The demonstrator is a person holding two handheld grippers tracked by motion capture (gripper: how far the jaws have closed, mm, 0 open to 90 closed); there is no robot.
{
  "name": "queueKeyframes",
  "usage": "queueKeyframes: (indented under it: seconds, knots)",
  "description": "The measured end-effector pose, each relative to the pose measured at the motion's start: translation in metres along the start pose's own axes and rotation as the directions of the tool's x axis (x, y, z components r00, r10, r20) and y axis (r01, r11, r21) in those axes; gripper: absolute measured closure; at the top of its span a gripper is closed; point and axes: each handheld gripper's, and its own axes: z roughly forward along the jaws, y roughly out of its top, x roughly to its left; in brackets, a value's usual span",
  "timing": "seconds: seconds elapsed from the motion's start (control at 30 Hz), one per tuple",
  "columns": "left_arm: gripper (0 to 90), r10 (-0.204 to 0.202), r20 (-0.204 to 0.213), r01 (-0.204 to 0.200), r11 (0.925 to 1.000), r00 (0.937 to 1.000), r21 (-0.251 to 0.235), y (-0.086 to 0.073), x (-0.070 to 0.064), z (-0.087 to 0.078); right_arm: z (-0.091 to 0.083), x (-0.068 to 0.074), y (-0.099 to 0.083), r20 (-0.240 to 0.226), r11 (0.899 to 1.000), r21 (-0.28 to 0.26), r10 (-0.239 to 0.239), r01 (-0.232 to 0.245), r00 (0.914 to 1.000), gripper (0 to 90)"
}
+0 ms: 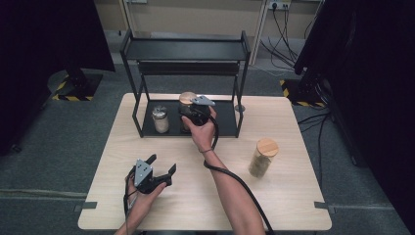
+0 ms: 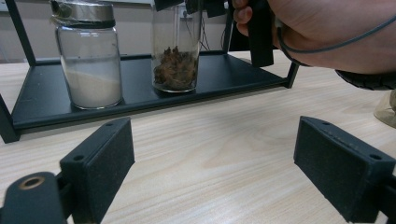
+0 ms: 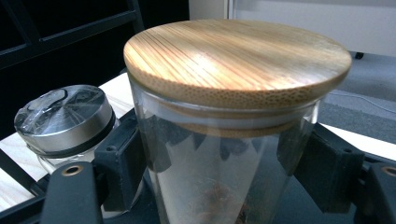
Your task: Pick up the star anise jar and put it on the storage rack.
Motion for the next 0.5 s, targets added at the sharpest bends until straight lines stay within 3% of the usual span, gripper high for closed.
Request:
queueKeyframes:
  seconds: [0.5]
  knots:
    - [11.7,0.001,0.000,-0.001,1.0000,1.0000,-0.003,-0.0001,-0.0004,0.0000,0.0025,0.0042,-0.0010,0.002,1.000,-0.006,-0.018,0.018,0.9998,25.2]
